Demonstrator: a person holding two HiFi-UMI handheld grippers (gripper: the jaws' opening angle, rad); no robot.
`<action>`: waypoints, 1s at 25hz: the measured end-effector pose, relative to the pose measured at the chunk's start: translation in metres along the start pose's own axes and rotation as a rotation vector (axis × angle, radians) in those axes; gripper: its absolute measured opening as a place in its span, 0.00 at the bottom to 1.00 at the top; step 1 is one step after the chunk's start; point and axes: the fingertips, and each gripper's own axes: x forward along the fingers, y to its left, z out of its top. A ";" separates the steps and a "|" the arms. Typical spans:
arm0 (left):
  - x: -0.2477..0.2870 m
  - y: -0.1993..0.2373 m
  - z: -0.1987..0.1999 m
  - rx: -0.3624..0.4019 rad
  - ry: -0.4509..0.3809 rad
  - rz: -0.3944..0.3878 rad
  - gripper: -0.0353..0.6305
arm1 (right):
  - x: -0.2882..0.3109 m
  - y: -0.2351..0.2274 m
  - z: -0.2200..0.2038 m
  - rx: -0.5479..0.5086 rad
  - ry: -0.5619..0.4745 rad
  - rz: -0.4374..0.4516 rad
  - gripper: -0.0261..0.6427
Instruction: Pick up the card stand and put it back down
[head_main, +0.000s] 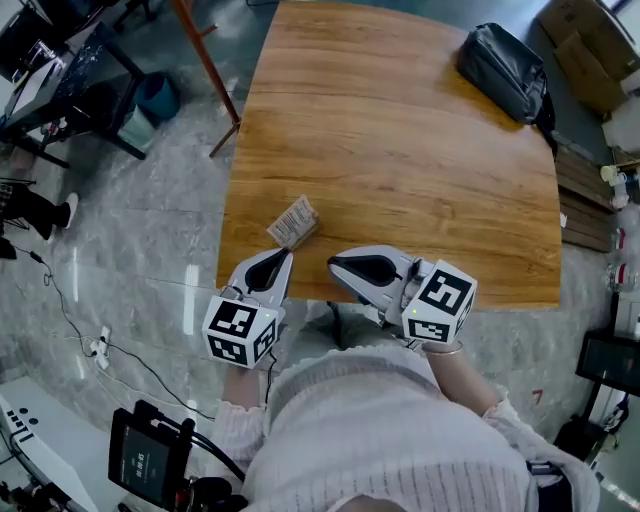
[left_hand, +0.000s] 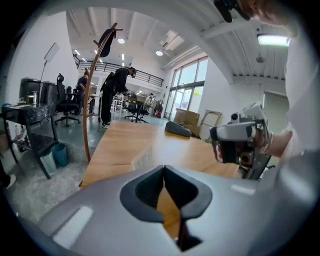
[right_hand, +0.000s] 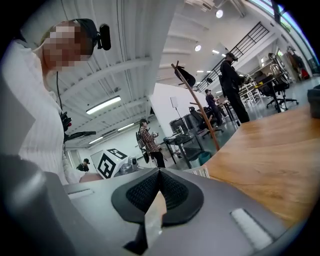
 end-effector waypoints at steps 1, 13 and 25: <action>0.000 0.005 -0.004 -0.006 0.010 0.006 0.07 | 0.001 -0.003 -0.001 0.008 0.004 -0.006 0.04; 0.029 0.041 -0.041 0.014 0.146 0.069 0.36 | 0.015 -0.034 -0.018 0.035 0.069 -0.043 0.04; 0.089 0.046 -0.079 0.095 0.278 0.048 0.48 | 0.019 -0.057 -0.034 0.116 0.065 -0.033 0.04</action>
